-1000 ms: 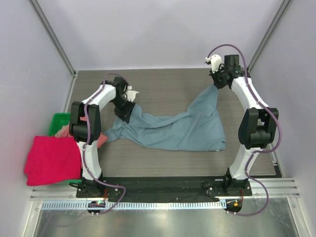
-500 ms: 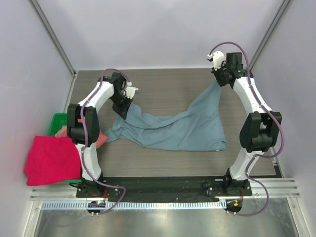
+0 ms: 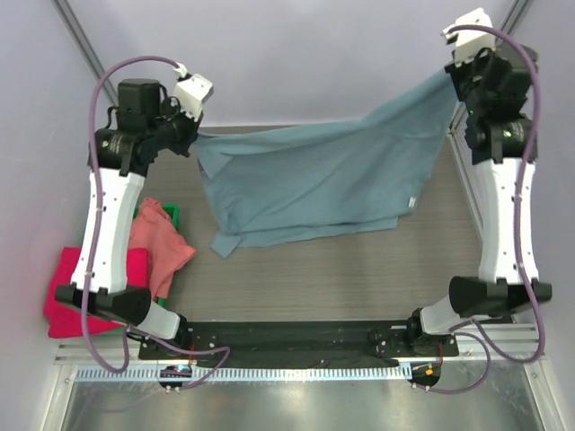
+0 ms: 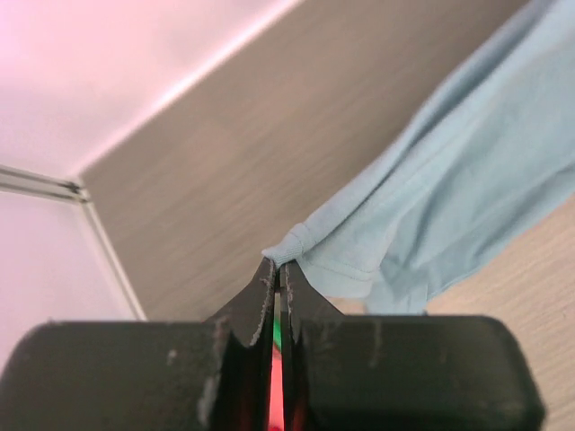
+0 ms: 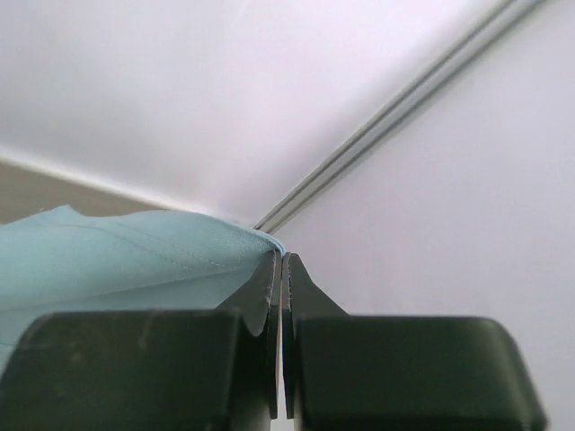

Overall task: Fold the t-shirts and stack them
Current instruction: Flatten the tshirt out

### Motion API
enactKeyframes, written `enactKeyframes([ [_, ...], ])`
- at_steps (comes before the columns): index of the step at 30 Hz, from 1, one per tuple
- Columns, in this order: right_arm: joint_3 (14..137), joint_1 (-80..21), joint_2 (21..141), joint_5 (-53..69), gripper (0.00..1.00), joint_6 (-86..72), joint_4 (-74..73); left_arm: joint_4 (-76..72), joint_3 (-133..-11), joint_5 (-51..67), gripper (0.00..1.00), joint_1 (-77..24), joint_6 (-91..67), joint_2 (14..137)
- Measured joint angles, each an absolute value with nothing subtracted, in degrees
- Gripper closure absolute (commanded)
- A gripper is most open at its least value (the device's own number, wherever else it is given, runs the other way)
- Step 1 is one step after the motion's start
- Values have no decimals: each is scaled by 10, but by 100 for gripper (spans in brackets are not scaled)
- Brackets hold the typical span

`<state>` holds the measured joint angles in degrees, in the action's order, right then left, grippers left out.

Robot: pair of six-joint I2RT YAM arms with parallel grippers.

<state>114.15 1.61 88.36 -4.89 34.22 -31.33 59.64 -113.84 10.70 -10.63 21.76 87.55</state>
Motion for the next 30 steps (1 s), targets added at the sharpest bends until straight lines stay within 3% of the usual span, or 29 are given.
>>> enactKeyframes([
  [15, 1200, 13, 670, -84, 99, 383, -316, 587, -1215, 90, 100, -107, 200, 767],
  [30, 1379, 13, 643, -91, 99, 435, -291, 561, -1382, 86, 100, -107, 207, 699],
])
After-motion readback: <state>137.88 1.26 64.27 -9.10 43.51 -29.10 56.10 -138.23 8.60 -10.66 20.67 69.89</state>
